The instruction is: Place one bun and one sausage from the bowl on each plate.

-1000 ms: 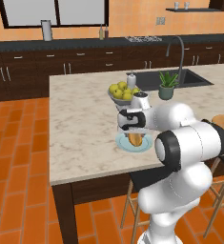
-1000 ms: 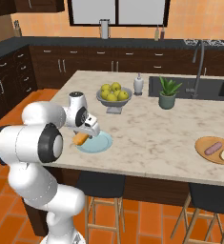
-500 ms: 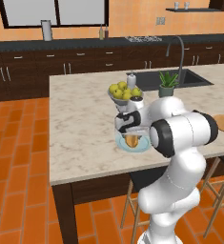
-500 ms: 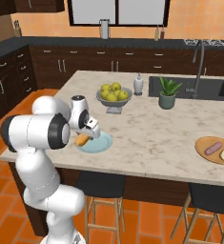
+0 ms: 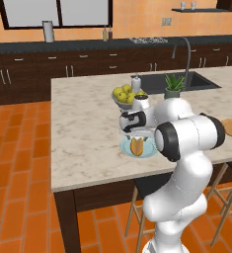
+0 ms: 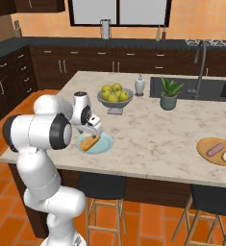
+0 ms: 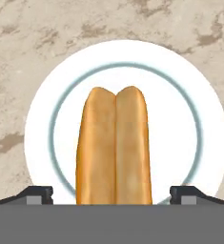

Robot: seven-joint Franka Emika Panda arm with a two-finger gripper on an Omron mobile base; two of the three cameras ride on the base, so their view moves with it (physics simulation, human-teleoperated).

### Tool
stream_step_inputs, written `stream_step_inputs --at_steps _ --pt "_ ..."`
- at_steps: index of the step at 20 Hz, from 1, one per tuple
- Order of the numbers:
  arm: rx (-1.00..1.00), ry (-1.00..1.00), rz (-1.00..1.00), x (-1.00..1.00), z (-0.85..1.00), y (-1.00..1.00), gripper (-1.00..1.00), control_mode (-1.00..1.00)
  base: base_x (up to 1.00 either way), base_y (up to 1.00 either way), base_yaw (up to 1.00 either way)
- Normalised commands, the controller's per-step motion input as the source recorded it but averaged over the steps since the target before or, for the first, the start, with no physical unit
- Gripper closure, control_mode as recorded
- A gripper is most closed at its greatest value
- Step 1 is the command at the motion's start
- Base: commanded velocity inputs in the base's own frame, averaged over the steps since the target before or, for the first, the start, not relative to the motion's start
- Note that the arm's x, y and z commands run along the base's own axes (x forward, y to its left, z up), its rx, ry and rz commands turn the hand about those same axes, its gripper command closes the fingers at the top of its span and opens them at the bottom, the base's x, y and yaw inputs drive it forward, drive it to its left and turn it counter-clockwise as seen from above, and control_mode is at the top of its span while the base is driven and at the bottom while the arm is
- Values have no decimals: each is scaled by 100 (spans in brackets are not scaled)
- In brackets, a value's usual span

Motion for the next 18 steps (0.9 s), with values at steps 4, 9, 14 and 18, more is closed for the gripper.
stream_step_inputs --at_steps 4,9,14,18 --pt "9 -16 -7 -93 92 -34 -100 -100 0 0 0" --pt "10 -7 -2 -100 93 -7 -100 -100 0 0 0" --pt "2 0 0 -100 62 2 -100 -100 0 0 0" --pt "0 0 0 -100 70 5 -100 -100 0 0 0"
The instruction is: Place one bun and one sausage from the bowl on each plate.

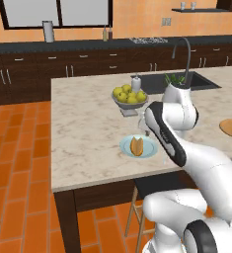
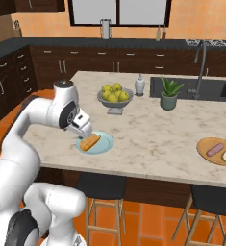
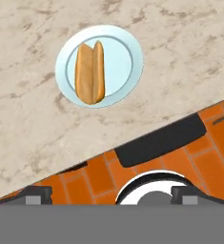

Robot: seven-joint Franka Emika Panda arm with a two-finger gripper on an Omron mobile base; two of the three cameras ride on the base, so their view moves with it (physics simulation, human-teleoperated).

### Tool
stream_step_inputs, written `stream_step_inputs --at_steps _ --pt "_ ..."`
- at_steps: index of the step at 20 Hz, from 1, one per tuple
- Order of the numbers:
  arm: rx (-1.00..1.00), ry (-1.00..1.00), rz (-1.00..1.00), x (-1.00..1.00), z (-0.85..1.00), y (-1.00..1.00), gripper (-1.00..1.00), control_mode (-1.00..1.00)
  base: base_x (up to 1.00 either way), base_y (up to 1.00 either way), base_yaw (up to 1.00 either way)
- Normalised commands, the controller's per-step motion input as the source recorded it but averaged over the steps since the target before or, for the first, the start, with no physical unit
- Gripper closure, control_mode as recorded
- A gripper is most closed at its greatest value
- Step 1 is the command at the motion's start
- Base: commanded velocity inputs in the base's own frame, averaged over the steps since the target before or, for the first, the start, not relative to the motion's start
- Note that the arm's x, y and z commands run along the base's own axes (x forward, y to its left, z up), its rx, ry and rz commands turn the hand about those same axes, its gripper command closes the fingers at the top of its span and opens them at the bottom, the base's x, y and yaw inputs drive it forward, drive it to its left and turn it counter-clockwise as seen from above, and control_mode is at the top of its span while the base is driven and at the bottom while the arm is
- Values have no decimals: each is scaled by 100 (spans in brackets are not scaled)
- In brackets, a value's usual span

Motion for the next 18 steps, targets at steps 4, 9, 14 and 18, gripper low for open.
stream_step_inputs --at_steps 4,9,14,18 --pt "0 -14 0 -100 62 0 -100 -100 0 0 0" --pt "0 0 0 0 0 0 -100 100 -64 -81 -2" --pt "0 0 0 0 0 0 -100 100 9 -100 -1" --pt "0 0 0 0 0 0 -100 100 24 -100 0"
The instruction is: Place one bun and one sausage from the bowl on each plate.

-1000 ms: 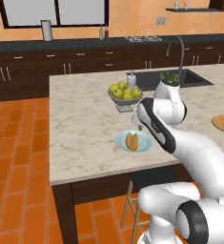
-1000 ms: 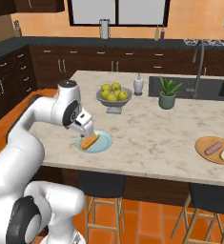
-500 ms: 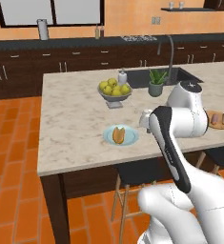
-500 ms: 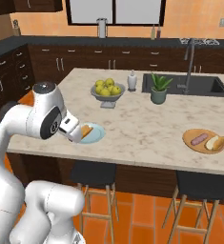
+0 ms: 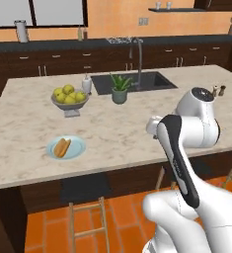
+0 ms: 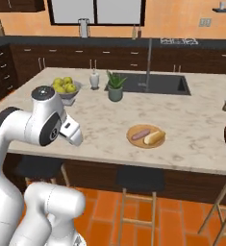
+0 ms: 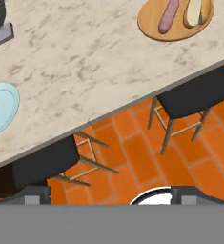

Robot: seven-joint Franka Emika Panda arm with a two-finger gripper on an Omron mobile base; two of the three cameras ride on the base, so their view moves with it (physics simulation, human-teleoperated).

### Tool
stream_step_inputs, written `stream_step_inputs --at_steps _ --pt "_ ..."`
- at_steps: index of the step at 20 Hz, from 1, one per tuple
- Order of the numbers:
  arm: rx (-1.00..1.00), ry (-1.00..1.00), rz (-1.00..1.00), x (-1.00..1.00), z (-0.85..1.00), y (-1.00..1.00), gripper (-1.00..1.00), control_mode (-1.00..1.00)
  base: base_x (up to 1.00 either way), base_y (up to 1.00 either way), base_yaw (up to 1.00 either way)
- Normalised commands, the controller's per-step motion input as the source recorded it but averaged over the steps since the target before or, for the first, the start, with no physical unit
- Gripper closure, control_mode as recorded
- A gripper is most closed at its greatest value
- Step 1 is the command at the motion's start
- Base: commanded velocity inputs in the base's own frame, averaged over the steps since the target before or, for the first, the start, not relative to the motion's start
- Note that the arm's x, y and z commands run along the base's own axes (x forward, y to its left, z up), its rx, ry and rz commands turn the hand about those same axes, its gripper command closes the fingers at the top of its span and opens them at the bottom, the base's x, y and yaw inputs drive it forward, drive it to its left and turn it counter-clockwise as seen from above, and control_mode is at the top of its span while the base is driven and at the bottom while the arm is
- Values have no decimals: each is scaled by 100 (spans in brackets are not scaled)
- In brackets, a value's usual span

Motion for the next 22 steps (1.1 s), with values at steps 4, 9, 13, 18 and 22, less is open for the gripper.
stream_step_inputs --at_steps 4,9,13,18,22 --pt "0 0 0 0 0 0 -100 100 21 -100 0" --pt "0 0 0 0 0 0 -100 100 33 -100 0" --pt "0 0 0 0 0 0 -100 100 39 -100 0" --pt "0 0 0 0 0 0 -100 100 38 -100 0" --pt "0 0 0 0 0 0 -100 100 20 -100 0"
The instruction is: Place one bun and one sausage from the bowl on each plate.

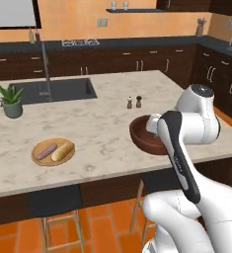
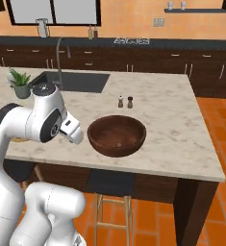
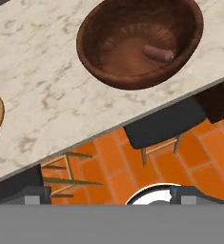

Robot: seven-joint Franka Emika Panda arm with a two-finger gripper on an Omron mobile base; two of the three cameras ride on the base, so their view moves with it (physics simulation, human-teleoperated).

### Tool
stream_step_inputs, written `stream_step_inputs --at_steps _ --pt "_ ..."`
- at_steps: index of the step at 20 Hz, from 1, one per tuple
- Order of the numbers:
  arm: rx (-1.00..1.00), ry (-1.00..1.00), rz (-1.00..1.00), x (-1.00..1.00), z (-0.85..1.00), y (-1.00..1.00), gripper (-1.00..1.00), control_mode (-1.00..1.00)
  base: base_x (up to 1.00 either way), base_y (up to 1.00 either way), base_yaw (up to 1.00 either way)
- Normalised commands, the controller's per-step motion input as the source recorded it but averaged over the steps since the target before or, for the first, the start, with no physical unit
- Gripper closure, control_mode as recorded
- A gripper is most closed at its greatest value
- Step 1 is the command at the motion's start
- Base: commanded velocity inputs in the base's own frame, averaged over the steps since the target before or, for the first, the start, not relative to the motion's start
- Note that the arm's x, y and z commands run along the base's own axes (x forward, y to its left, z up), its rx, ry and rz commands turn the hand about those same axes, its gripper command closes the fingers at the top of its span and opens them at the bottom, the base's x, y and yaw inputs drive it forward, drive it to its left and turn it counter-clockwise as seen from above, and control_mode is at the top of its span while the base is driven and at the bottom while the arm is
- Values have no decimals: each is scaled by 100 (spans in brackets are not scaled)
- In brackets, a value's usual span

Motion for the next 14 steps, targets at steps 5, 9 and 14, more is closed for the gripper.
stream_step_inputs --at_steps 5,9,14 --pt "0 0 0 0 0 0 -100 100 56 -87 0" --pt "0 0 0 19 0 0 -100 -100 66 -18 0" --pt "-16 1 4 93 -30 23 -100 -100 0 0 0"
